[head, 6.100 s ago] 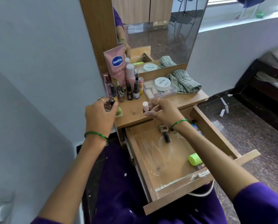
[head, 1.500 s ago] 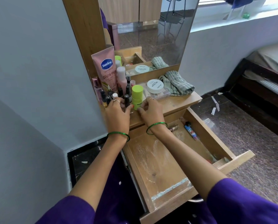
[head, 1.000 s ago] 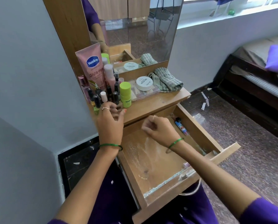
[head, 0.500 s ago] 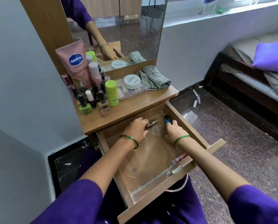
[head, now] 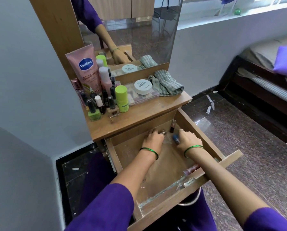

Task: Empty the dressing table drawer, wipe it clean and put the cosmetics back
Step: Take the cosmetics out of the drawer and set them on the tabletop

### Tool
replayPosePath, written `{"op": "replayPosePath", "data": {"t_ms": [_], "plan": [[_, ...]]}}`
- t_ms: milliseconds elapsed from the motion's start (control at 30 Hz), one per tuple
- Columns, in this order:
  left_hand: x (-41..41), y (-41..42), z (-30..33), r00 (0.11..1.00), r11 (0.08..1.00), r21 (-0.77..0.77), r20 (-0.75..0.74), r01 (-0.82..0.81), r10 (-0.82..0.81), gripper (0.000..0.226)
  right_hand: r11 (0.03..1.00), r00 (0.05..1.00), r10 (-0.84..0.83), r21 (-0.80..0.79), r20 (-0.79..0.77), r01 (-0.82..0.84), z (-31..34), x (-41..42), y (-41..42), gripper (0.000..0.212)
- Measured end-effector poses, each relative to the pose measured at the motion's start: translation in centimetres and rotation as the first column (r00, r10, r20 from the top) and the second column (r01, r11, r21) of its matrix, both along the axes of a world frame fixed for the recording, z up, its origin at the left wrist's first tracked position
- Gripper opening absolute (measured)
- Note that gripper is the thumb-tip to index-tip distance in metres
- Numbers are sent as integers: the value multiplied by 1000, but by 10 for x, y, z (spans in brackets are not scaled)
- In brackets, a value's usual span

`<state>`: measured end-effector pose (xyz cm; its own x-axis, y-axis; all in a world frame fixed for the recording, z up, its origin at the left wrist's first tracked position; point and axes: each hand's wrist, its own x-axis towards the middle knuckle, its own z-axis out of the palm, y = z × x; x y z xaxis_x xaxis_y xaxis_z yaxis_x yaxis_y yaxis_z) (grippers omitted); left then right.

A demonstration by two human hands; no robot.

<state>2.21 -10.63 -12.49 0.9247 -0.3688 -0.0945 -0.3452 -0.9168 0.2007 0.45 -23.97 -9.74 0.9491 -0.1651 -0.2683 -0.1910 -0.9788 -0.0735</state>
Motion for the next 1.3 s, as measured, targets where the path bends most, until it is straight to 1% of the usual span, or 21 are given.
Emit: {"op": "replayPosePath", "data": {"t_ms": [67,167,267,333,400,433,500,633,700,767,833,867,900,967,1000,1033,1100,1167,1200,1233,1300], "plan": [[-1,4,4,1000,1000,-8,9,-16,16,28,994,999,-39,100,5,38,5,-2,-1,32],[-5,15,13,1000,999,-46,-16,-8,8,19,963,998,-56,267,40,43,18,-6,-4,25],[-15,30,18,994,974,-220,-103,-49,27,6,931,996,-30,366,85,-3,34,-10,-9,16],[-24,44,27,983,926,-360,-178,-109,47,9,903,991,-21,427,133,-38,43,-9,-12,16],[-33,62,46,975,870,-469,-217,-149,50,12,858,980,-40,509,194,-66,52,-3,-7,16],[-37,68,56,973,845,-509,-222,-165,56,12,833,974,-45,547,222,-86,58,-2,-7,16],[-57,111,85,971,784,-578,-198,-228,137,12,757,957,-19,630,288,-174,74,-1,28,18],[-65,130,106,963,673,-690,-184,-268,195,20,651,927,-67,720,370,-241,93,1,41,18],[-66,135,111,955,621,-729,-167,-288,246,24,639,919,-53,721,391,-270,98,2,45,17],[-65,141,113,947,559,-775,-156,-294,283,26,652,900,-54,698,432,-296,101,6,54,17],[-68,150,114,925,456,-827,-182,-328,334,24,647,887,-52,691,460,-320,102,10,65,16],[-69,154,113,903,361,-858,-231,-365,362,23,647,883,-51,689,467,-327,103,12,70,15],[-70,157,113,873,227,-883,-310,-411,377,21,651,880,-52,685,472,-328,104,15,74,14],[-73,162,114,813,-53,-876,-465,-479,351,20,658,877,-60,680,476,-324,104,20,80,13],[-74,164,114,795,-134,-866,-496,-482,349,21,662,878,-62,678,475,-321,104,22,82,13],[-75,166,114,785,-170,-862,-505,-477,360,21,665,878,-61,675,475,-319,104,23,84,12],[-75,171,113,770,-190,-863,-504,-469,391,20,672,874,-50,664,483,-328,104,27,88,11],[-73,175,111,755,-173,-869,-489,-463,437,18,685,866,-27,640,499,-348,103,32,93,21],[-72,177,110,748,-130,-880,-459,-456,479,18,690,865,-17,632,502,-353,101,35,95,26],[-71,179,109,745,-54,-894,-402,-444,533,19,691,865,-11,629,502,-356,100,37,97,26],[-67,183,109,748,122,-905,-254,-407,613,22,685,864,-12,634,503,-359,99,42,101,19]]}}
